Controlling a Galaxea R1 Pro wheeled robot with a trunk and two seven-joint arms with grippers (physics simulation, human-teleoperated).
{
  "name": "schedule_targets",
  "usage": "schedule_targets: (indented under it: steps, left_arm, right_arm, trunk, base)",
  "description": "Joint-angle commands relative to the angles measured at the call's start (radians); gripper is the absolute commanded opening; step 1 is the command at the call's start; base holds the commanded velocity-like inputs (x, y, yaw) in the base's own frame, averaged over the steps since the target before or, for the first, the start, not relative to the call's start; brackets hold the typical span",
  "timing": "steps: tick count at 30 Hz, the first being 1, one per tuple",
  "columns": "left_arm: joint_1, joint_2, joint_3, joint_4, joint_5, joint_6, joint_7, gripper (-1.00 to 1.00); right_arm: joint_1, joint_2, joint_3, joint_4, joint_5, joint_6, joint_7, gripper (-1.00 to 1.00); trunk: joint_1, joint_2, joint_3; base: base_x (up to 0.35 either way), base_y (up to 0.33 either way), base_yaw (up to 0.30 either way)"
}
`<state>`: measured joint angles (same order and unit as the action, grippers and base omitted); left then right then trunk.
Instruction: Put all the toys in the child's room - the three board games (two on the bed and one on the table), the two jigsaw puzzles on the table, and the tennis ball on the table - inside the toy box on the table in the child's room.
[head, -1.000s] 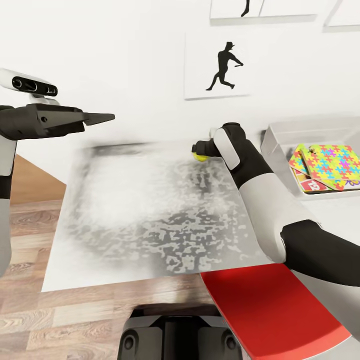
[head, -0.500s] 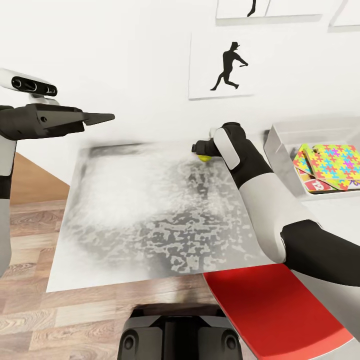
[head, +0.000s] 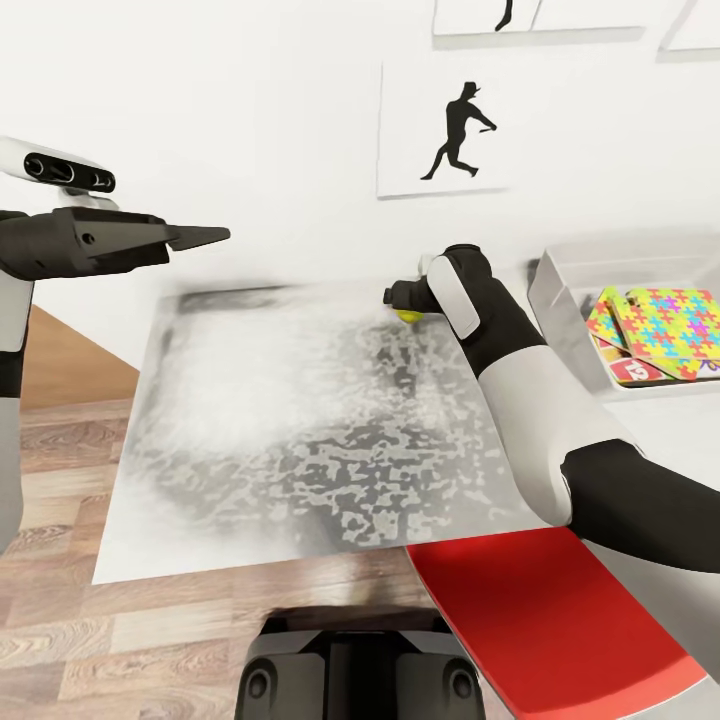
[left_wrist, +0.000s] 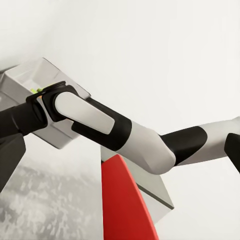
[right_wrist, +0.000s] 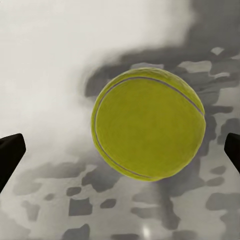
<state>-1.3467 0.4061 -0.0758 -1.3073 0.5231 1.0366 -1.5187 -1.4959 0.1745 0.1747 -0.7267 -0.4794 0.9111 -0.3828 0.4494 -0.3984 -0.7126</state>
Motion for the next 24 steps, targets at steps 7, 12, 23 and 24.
schedule_targets:
  steps: [7, 12, 23, 24]
  left_arm:
    - [-0.001, 0.002, -0.002, 0.0, 0.002, 0.011, -0.003, 1.0]
    - [-0.001, 0.002, -0.002, 0.001, 0.002, 0.011, -0.003, 1.0]
    - [-0.001, 0.001, -0.004, 0.001, 0.002, 0.011, -0.003, 1.0]
    - [-0.001, 0.001, -0.004, 0.001, 0.002, 0.011, -0.003, 1.0]
  right_arm:
    - [-0.001, 0.0, 0.002, 0.0, -0.01, 0.002, -0.01, 1.0]
    - [-0.001, 0.0, 0.002, 0.0, -0.01, 0.002, -0.01, 1.0]
    - [-0.002, 0.0, 0.002, 0.0, -0.009, 0.002, -0.01, 1.0]
    - [-0.003, 0.0, 0.002, 0.0, -0.009, 0.002, -0.009, 1.0]
  trunk:
    - [0.001, -0.002, -0.004]
    - [0.001, -0.002, -0.006]
    - [0.001, -0.002, -0.014]
    - [0.001, -0.002, -0.015]
  base:
    - [0.014, -0.014, 0.0]
    - [0.017, -0.017, 0.0]
    - [0.002, -0.002, 0.0]
    - [0.0, 0.0, 0.0]
